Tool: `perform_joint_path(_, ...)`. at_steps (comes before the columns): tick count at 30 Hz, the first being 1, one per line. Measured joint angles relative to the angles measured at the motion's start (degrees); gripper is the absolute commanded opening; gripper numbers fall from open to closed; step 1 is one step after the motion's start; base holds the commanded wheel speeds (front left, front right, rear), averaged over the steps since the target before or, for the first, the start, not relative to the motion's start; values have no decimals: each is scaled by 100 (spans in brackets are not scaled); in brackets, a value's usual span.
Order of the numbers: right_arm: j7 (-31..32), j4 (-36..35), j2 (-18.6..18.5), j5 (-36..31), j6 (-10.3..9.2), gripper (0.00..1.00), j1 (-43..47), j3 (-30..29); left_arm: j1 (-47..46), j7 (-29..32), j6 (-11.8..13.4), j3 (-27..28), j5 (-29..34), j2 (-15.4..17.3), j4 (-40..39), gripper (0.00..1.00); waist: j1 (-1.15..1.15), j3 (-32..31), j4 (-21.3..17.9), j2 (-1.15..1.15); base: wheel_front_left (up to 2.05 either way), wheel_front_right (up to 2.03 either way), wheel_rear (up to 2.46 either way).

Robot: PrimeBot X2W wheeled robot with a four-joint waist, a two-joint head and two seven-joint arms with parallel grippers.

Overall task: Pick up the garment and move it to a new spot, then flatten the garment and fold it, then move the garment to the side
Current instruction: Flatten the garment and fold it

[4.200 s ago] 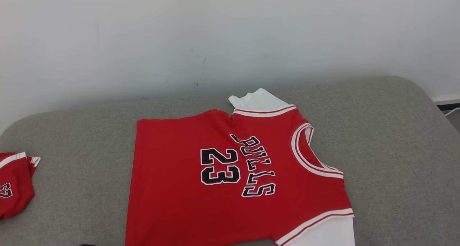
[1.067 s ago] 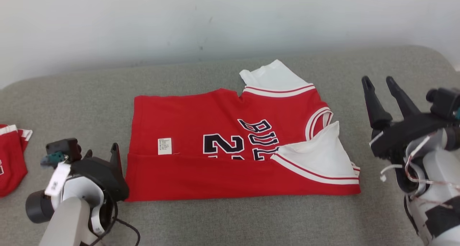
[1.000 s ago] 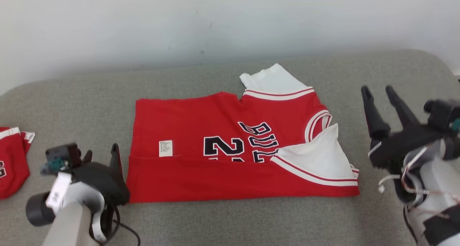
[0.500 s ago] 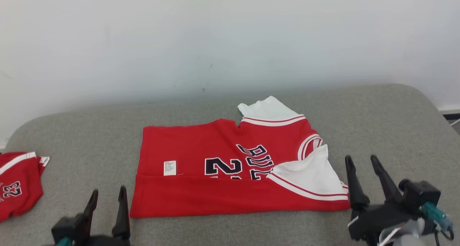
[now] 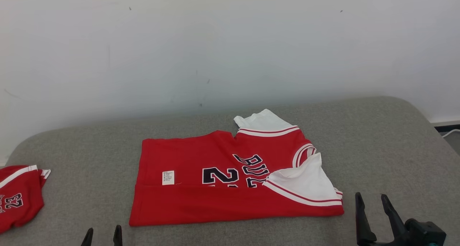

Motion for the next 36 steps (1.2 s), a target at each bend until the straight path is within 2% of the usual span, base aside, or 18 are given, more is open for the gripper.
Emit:
perform_joint_path(16,-15,-377,118,-190,-47,100,187,-209,183,-1,-43,11,-27,21,-212,100,1,54,-25,1,0,0,0)
perform_joint_path(19,-15,-445,127,-221,-47,100,186,-210,175,26,-141,4,-123,-1,-185,100,1,71,-28,1,0,0,0)
perform_joint_path(23,-15,-501,136,-302,-46,100,185,-207,12,391,-247,-10,-355,-97,90,100,1,109,-47,1,0,0,0)
perform_joint_path(30,-15,-527,166,-360,38,100,87,-57,-1166,1314,-336,23,-515,-77,1167,100,2,227,-184,1,0,0,0)
perform_joint_path(36,-15,-561,171,-420,112,100,-52,22,-1328,1934,-327,34,-524,-26,1962,100,2,316,-384,1,0,0,0)
